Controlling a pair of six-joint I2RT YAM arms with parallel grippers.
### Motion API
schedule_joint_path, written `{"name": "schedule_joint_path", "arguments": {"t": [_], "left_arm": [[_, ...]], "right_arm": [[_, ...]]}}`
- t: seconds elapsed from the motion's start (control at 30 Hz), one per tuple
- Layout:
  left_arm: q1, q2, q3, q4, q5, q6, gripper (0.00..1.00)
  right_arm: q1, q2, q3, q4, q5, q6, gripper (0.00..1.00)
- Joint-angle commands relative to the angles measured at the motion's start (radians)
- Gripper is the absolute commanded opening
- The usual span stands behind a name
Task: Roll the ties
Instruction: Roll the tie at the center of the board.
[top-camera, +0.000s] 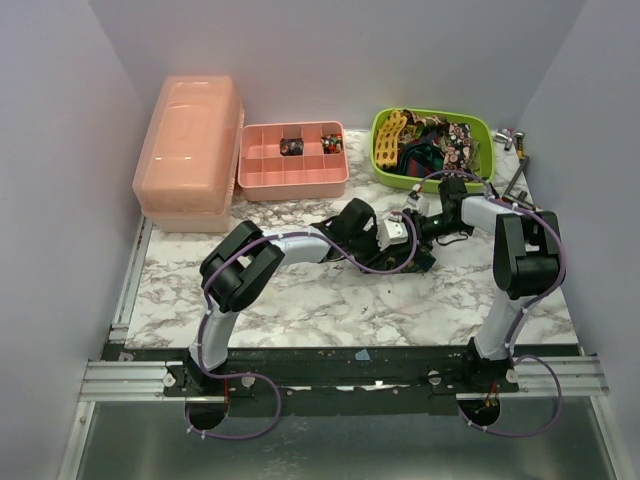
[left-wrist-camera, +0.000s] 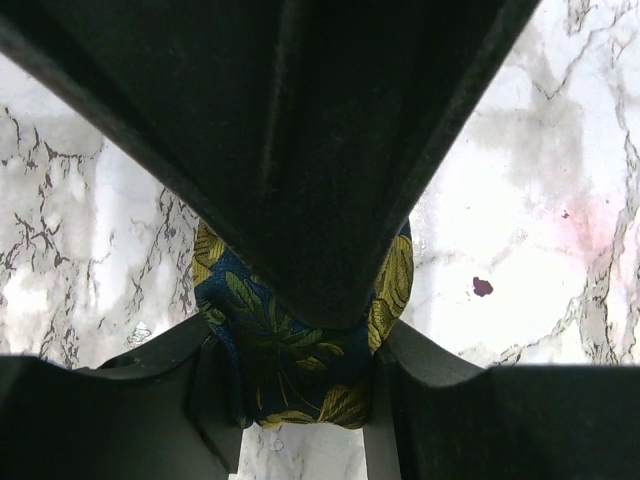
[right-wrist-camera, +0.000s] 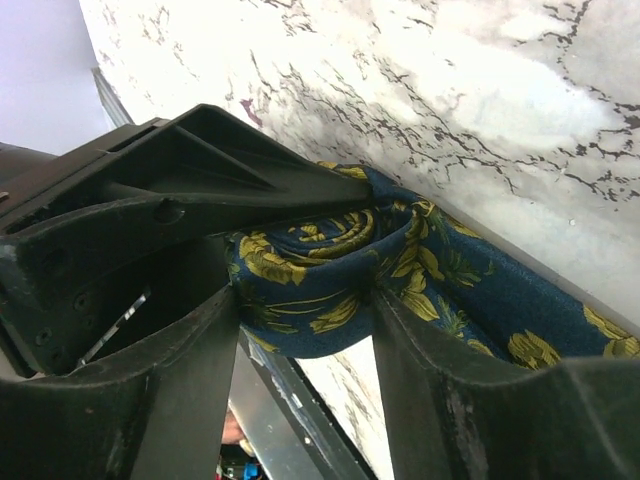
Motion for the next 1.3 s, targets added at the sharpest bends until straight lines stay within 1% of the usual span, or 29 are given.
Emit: {"name": "schedule_joint_path", "arguments": {"t": [0.0,0.1,0.2,0.23,0.27,0.37,0.43,0.5,0.53,0.67,0.93,1.1,1.27], "left_arm": [[-0.007,0.072,-0.029,-0.163,-0.051,0.016,0.11],[-0.008,0.071,-0.029,-0.162,-0.053,0.017,0.11],[-0.007,0.067,-0.024,-0.161,-0.054,0.017,0.12],[-0.008,0.065,-0.024,-0.159,-0.055,0.016,0.14],[-0.007,0.062,-0.023,-0.154,-0.056,0.013,0.21],[0.000,0.040,-0.034,-0.110,-0.040,-0.009,0.45],[0.006,0.012,-0.055,-0.053,-0.022,-0.028,0.55],[0.005,-0.015,-0.069,0.001,-0.008,-0.032,0.60],[0.006,-0.028,-0.076,0.023,0.002,-0.036,0.64],[0.005,-0.055,-0.079,0.088,0.044,-0.048,0.70],[0.002,-0.012,-0.024,0.110,0.065,-0.082,0.73],[0.002,0.003,-0.032,0.138,0.067,-0.098,0.74],[0.003,0.009,-0.023,0.175,0.073,-0.166,0.77]], "right_arm": [[0.011,0.029,-0.019,-0.038,0.030,-0.061,0.51],[0.010,0.028,-0.013,-0.021,0.062,-0.051,0.25],[0.010,0.049,0.001,-0.030,0.120,-0.069,0.01],[0.010,0.056,0.005,-0.035,0.140,-0.079,0.01],[0.010,0.062,0.010,-0.044,0.158,-0.088,0.01],[0.010,0.073,0.018,-0.056,0.240,-0.104,0.00],[0.009,0.079,0.018,-0.057,0.297,-0.114,0.00],[0.007,0.082,0.018,-0.052,0.344,-0.121,0.00],[0.007,0.083,0.018,-0.049,0.368,-0.123,0.00],[0.006,0.085,0.020,-0.040,0.438,-0.129,0.00],[0.008,0.096,0.021,-0.035,0.518,-0.164,0.00],[0.024,0.092,-0.013,-0.009,0.552,-0.199,0.00],[0.025,0.093,-0.038,0.011,0.556,-0.220,0.00]]}}
